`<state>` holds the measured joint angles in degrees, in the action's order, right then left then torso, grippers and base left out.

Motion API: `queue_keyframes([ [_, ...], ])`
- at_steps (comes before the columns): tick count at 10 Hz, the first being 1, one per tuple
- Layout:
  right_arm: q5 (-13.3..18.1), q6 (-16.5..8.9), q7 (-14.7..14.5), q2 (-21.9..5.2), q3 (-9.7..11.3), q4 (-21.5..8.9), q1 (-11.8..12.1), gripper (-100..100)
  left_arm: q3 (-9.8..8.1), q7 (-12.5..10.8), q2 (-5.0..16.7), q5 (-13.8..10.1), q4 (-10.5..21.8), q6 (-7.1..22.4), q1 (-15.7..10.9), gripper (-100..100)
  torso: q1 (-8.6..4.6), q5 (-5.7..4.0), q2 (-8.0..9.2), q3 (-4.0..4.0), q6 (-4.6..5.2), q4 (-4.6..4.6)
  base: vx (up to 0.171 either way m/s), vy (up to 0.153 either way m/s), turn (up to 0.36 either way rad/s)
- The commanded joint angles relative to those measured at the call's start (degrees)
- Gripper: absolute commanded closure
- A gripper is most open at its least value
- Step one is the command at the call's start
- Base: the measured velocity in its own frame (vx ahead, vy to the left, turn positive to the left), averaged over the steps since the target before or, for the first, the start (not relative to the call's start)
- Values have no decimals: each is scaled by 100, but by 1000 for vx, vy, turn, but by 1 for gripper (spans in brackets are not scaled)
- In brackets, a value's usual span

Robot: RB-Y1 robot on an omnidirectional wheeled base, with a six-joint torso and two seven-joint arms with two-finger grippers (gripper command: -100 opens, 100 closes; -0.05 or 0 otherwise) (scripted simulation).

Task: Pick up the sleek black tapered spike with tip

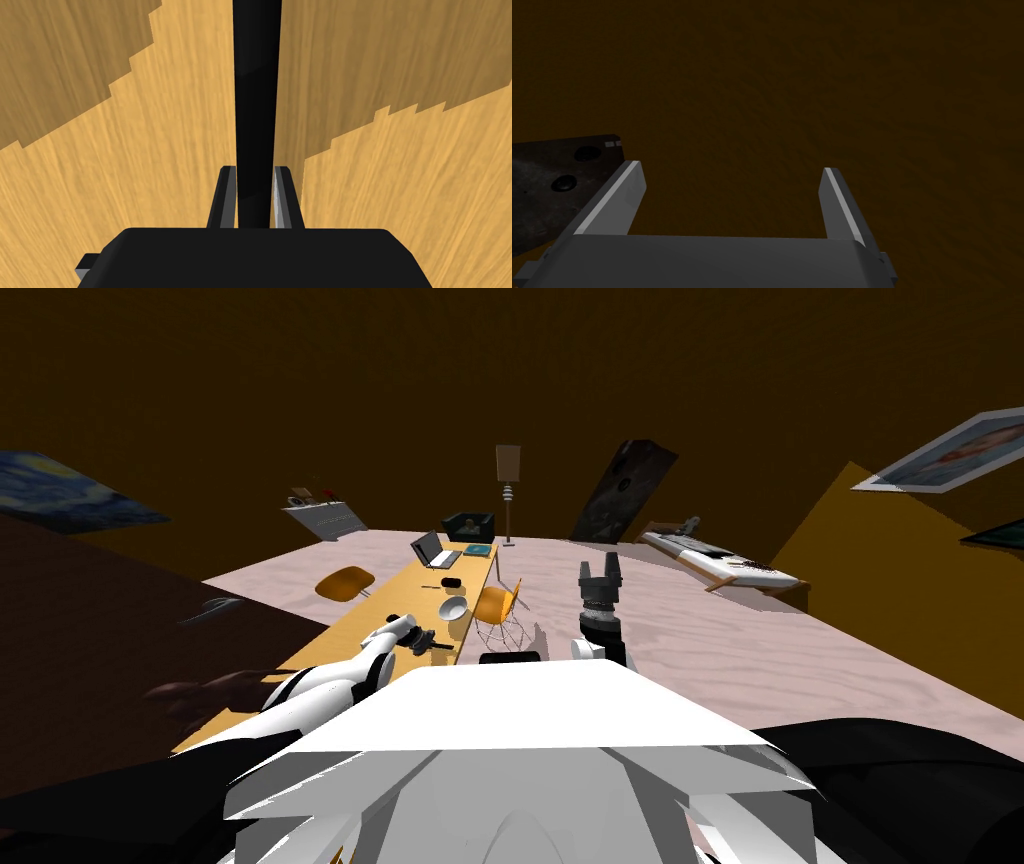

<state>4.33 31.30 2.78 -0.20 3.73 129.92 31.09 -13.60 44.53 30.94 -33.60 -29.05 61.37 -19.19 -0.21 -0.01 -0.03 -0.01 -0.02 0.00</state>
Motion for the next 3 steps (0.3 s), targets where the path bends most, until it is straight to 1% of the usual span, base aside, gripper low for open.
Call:
queue_keyframes([
  [1, 0, 0, 0, 0, 0, 0, 0, 0, -26, 51, 123, -45, -51, 173, -33, 100, 0, 0, 0, 0, 0, 0, -10, -62, 17],
  [2, 0, 0, 0, 0, 0, 0, 0, 0, -15, 10, 65, -26, -83, 111, 13, 100, -3, -3, 1, 1, -1, 1, -4, -28, 10],
  [3, 0, 0, 0, 0, 0, 0, 0, 0, -18, 16, 76, -29, -92, 136, 12, 0, 6, 1, 0, 0, 0, -1, -1, -6, -1],
])
